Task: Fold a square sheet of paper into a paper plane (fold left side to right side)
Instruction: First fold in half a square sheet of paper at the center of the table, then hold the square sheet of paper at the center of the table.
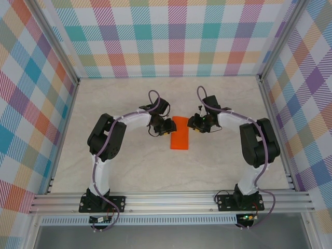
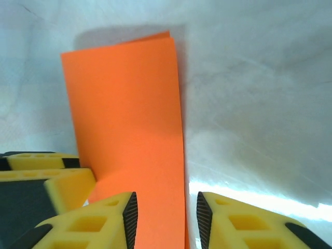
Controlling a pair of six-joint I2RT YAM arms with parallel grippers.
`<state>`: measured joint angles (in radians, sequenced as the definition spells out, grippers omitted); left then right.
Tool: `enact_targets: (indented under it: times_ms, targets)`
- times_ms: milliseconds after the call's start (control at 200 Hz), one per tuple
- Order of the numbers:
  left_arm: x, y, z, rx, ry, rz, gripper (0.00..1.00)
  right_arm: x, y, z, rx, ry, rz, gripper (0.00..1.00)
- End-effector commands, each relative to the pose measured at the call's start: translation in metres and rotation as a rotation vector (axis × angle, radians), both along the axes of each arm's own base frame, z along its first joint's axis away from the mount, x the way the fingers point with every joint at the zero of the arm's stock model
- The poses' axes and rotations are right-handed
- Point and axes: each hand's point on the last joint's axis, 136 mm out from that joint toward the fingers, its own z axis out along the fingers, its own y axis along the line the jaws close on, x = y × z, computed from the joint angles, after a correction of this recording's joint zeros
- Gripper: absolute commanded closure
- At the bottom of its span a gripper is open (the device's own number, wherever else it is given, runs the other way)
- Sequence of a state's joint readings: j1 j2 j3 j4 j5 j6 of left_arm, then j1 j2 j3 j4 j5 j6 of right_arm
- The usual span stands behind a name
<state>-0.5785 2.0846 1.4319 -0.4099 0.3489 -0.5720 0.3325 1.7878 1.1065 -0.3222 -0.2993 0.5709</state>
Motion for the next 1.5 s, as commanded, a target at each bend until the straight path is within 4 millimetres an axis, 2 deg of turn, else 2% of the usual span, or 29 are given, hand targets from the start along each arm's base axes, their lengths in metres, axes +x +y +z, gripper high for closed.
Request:
enact_targets:
  times_ms: [0, 190, 470, 1500]
  targets:
    - [-0.012, -0.002, -0.02, 0.045, 0.04, -0.034, 0.61, -0.013, -0.025, 0.0, -0.111, -0.006, -0.021, 0.62]
    - [-0.012, 0.0, -0.023, 0.056, 0.042, -0.024, 0.61, -0.028, -0.038, -0.013, -0.16, 0.03, -0.033, 0.67]
    - [-0.012, 0.003, -0.025, 0.066, 0.051, -0.004, 0.61, -0.039, -0.04, -0.017, -0.15, 0.04, -0.044, 0.68]
    - [-0.016, 0.007, -0.03, 0.084, 0.06, 0.026, 0.66, -0.039, -0.031, -0.009, -0.095, 0.027, -0.043, 0.68]
